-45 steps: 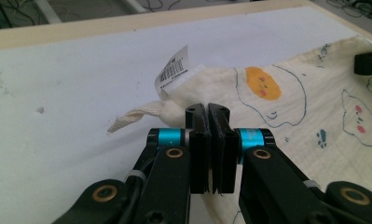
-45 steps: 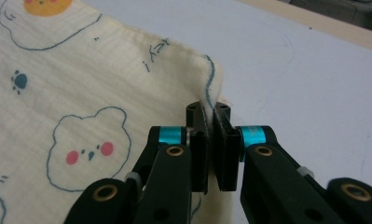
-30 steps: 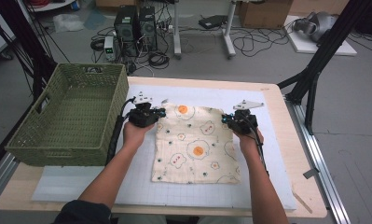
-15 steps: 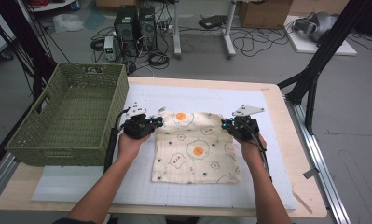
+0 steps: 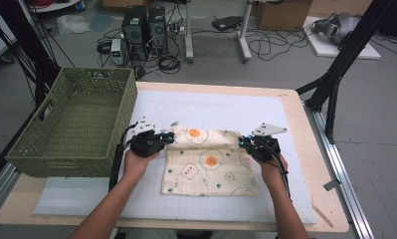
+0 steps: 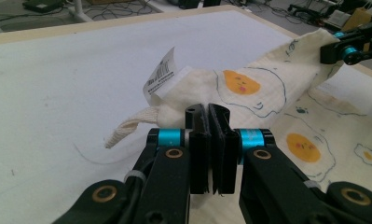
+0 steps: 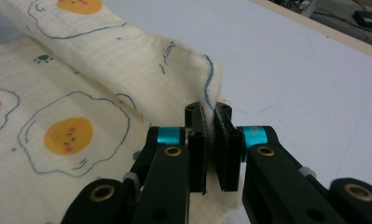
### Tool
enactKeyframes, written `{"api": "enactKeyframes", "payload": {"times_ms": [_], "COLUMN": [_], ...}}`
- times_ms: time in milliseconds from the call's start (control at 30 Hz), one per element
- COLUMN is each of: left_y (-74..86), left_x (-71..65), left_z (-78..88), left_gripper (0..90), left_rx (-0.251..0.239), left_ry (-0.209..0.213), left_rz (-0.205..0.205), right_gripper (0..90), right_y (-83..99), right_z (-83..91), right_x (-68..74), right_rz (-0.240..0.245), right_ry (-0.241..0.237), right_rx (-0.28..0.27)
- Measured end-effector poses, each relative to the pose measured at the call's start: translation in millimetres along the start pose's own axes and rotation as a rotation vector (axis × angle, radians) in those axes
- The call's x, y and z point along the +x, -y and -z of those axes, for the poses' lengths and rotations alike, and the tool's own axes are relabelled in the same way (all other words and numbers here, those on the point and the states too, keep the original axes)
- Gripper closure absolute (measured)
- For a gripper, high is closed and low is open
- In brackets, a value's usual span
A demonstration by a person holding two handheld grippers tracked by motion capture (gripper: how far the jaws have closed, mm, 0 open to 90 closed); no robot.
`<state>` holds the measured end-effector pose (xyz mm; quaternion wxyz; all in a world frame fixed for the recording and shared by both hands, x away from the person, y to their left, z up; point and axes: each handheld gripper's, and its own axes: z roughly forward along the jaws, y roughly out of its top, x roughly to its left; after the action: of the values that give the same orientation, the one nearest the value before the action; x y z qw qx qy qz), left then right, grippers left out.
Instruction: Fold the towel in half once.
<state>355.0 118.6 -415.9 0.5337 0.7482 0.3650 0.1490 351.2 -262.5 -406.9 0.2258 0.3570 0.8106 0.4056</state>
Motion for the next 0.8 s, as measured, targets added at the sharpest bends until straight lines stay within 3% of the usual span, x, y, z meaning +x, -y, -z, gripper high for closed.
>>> {"api": "enactKeyframes", "payload": {"times_ms": [267, 800], "left_y": [14.2, 39.5], "left_x": [-10.7, -23.9], "left_z": [6.8, 21.0], "left_gripper": [86.2, 85.8], "left_rx": [0.017, 0.06], "left_ry": [0.025, 0.063], "left_rz": [-0.032, -0.051], "right_gripper": [84.7, 83.8], "right_y": [15.7, 41.8], "right_z": [9.6, 20.9], "right_x": [8.7, 27.5], "right_rz": [0.006, 0.02], "right_ry": [-0.014, -0.058], "right_rx": [-0.017, -0.019]}}
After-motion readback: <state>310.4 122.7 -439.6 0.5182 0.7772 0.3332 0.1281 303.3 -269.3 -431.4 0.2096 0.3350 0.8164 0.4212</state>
